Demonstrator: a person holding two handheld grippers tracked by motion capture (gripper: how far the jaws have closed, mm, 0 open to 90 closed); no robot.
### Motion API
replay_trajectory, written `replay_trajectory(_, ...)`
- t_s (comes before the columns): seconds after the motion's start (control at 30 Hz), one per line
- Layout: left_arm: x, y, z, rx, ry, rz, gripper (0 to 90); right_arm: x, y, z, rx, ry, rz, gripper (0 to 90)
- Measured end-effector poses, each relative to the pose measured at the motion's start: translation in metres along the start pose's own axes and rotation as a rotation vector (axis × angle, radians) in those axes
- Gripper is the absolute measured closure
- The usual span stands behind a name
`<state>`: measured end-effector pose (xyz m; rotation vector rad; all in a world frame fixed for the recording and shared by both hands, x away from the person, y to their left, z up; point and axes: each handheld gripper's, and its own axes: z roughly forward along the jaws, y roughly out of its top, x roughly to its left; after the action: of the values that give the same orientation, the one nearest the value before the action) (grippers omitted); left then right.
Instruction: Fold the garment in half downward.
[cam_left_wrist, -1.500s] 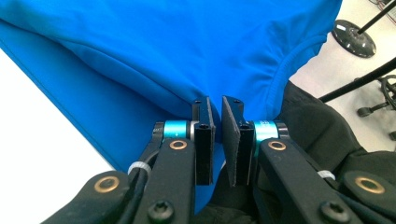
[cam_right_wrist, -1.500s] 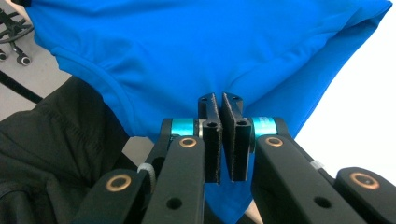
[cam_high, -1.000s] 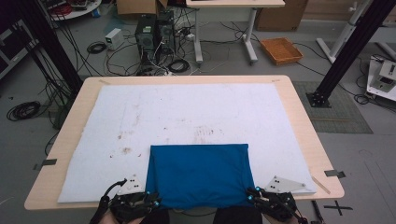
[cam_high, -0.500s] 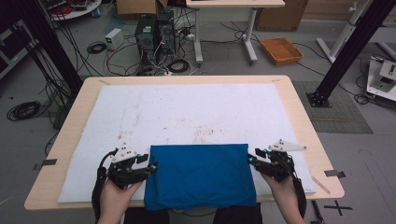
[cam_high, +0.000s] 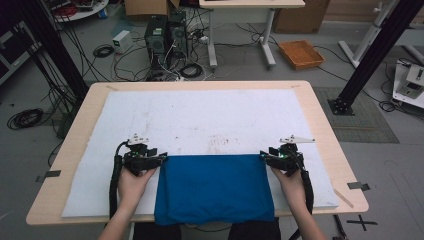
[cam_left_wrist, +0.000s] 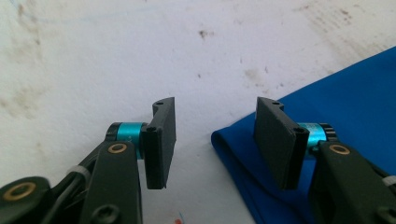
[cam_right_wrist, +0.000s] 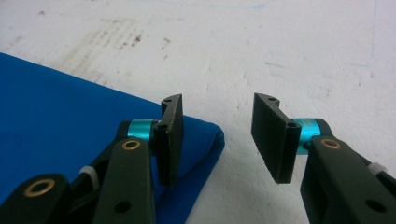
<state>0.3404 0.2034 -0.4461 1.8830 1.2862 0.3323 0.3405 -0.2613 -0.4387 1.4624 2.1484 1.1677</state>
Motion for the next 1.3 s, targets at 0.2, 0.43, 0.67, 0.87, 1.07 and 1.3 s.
replay_trajectory(0.2, -0.003, -0.002, 0.0, 0.009, 0.028, 0.036, 62.2, -0.003, -0.003, 0.01, 0.06, 0.014, -0.012, 67.5)
replay_trajectory(0.43, -0.012, -0.005, 0.001, 0.01, 0.0, 0.1, 84.7, -0.002, -0.007, 0.008, 0.052, 0.02, -0.054, 84.5)
replay_trajectory(0.67, -0.009, 0.0, 0.002, -0.011, -0.013, 0.104, 86.1, -0.004, -0.001, 0.007, 0.035, 0.03, -0.077, 86.6)
replay_trajectory(0.87, -0.009, 0.02, 0.009, -0.038, -0.015, 0.122, 86.0, -0.01, 0.018, 0.013, 0.018, 0.016, -0.102, 86.8)
replay_trajectory(1.07, -0.001, 0.046, 0.024, -0.078, 0.004, 0.09, 86.0, -0.019, 0.044, 0.024, 0.011, -0.046, -0.12, 86.9)
replay_trajectory(1.3, 0.004, 0.063, 0.041, -0.081, 0.036, 0.096, 86.0, -0.034, 0.057, 0.038, -0.004, -0.066, -0.098, 86.9)
